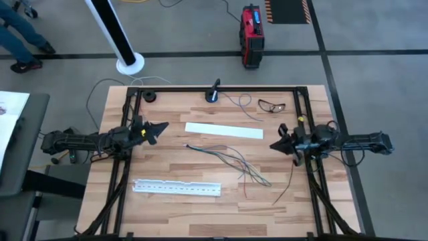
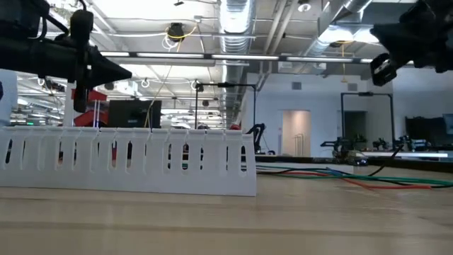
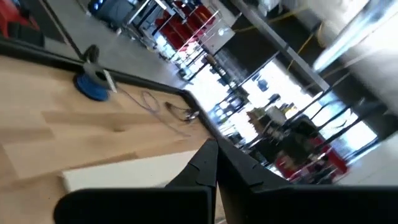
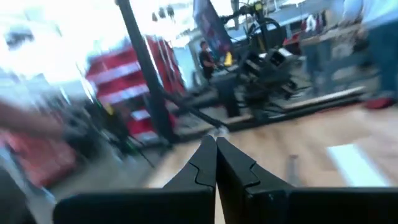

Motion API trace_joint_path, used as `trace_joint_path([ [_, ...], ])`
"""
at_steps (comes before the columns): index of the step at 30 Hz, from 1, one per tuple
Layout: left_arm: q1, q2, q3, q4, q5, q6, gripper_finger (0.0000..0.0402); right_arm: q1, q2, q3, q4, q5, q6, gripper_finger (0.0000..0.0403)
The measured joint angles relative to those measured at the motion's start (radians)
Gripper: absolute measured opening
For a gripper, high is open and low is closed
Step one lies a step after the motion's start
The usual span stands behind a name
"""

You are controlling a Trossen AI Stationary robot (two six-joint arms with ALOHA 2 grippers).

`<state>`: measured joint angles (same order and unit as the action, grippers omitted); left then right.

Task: Ziptie cables
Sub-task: Move the black zip tie to the center of the table

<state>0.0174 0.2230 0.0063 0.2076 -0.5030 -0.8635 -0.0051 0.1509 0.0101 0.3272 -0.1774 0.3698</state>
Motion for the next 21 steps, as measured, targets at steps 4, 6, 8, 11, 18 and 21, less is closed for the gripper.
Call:
trace_joint_path([
  [4, 0.0, 0.0, 0.0, 0.116, 0.014, -0.024, 0.0, 0.022, -0.001, 0.0, 0.081, 0.0, 0.309, 0.0],
  [6, 0.0, 0.002, 0.001, 0.188, 0.033, 0.002, 0.0, 0.03, -0.001, 0.001, 0.102, 0.001, 0.442, 0.0],
  [8, 0.0, 0.005, 0.014, 0.209, 0.056, 0.045, 0.0, 0.031, -0.001, 0.002, 0.134, 0.001, 0.592, 0.0],
  [11, 0.0, 0.007, 0.033, 0.2, 0.084, 0.142, 0.0, 0.03, -0.001, 0.002, 0.158, 0.003, 0.74, 0.0],
  [18, 0.0, 0.021, 0.06, 0.302, 0.095, 0.232, 0.0, 0.009, 0.047, 0.051, 0.347, 0.258, 0.404, 0.0],
  [21, 0.0, 0.058, 0.17, 0.334, 0.168, 0.374, 0.0, 0.011, 0.062, 0.194, 0.44, 0.278, 0.101, 0.0],
])
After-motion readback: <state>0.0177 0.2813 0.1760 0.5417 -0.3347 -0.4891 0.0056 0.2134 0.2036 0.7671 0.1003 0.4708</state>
